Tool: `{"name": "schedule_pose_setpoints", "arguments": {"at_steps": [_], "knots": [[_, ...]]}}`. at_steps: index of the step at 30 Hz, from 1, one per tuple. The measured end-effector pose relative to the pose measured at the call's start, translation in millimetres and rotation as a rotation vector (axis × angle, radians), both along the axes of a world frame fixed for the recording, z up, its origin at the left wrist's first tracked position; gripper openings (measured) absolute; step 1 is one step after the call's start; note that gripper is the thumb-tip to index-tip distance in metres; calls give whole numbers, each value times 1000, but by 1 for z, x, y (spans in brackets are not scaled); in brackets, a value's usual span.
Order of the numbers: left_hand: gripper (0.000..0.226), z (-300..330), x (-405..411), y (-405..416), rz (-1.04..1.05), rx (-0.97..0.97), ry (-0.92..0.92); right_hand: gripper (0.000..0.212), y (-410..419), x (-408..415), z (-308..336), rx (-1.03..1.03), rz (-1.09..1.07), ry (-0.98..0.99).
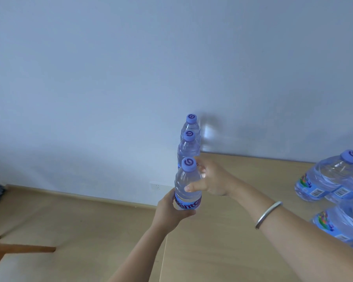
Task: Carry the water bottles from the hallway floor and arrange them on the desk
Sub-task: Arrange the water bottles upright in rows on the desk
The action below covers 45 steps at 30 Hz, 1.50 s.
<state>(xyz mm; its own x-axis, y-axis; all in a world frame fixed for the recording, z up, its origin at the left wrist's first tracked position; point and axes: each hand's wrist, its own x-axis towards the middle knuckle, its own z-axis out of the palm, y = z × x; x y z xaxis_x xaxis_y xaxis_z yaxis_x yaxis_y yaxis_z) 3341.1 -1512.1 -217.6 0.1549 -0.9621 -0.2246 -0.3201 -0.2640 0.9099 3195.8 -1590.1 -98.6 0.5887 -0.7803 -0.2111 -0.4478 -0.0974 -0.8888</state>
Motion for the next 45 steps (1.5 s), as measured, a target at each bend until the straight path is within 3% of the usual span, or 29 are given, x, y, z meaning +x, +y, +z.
{"name": "schedule_pose_setpoints", "arguments": {"at_steps": [7, 31, 45], "knots": [[52, -12, 2, -13, 53, 6, 0, 38, -9, 5, -11, -36, -57, 10], [53, -18, -1, -39, 109, 15, 2, 57, -31, 7, -21, -118, -80, 70], [54, -17, 0, -39, 124, 42, -11, 48, -22, 10, -26, -163, -133, 12]]}}
